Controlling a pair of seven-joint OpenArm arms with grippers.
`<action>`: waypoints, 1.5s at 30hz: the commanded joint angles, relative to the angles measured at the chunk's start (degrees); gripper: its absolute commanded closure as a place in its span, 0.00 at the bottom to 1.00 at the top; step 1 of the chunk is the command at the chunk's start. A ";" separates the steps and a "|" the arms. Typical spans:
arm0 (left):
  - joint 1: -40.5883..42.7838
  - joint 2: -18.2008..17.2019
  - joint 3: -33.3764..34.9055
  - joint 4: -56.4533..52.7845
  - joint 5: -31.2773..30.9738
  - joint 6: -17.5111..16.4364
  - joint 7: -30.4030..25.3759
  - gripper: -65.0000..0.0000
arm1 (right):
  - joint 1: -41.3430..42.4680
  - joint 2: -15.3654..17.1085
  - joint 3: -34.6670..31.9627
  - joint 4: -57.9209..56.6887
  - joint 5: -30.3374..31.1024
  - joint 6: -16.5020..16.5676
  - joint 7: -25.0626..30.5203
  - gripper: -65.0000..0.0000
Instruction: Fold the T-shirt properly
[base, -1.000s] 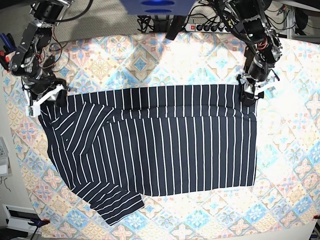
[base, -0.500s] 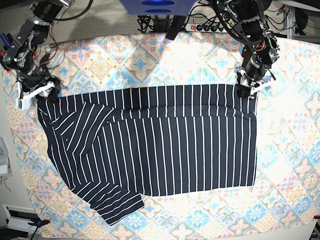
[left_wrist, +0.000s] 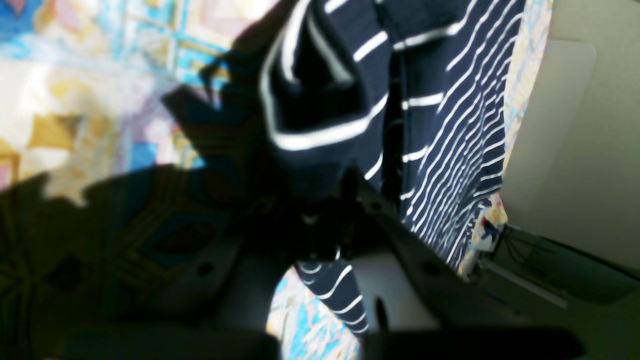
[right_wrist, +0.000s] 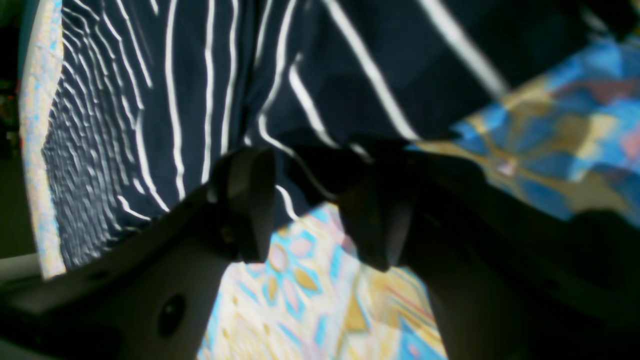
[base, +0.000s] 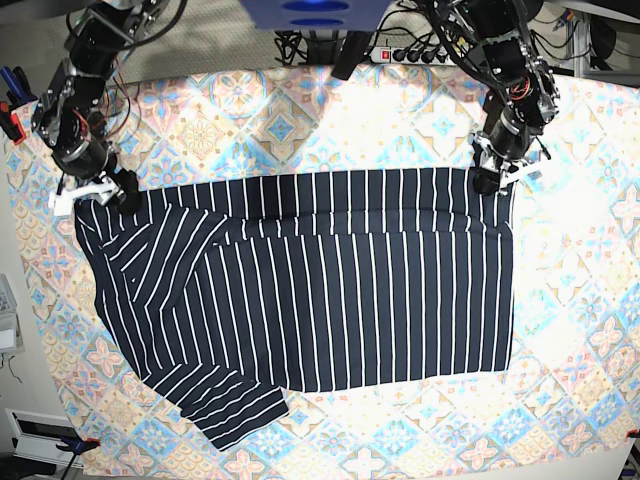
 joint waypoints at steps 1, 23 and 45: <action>0.07 -0.31 -0.04 0.51 0.05 -0.04 0.06 1.00 | 1.17 0.87 0.10 0.04 0.60 0.42 0.32 0.50; 5.69 -0.05 -0.13 8.69 -0.21 -0.04 3.84 1.00 | -4.98 2.36 2.39 7.34 0.60 0.42 0.15 1.00; 22.49 -0.14 -0.22 15.28 -6.36 -0.04 3.92 1.00 | -26.26 2.18 3.53 20.43 0.68 0.42 0.06 0.99</action>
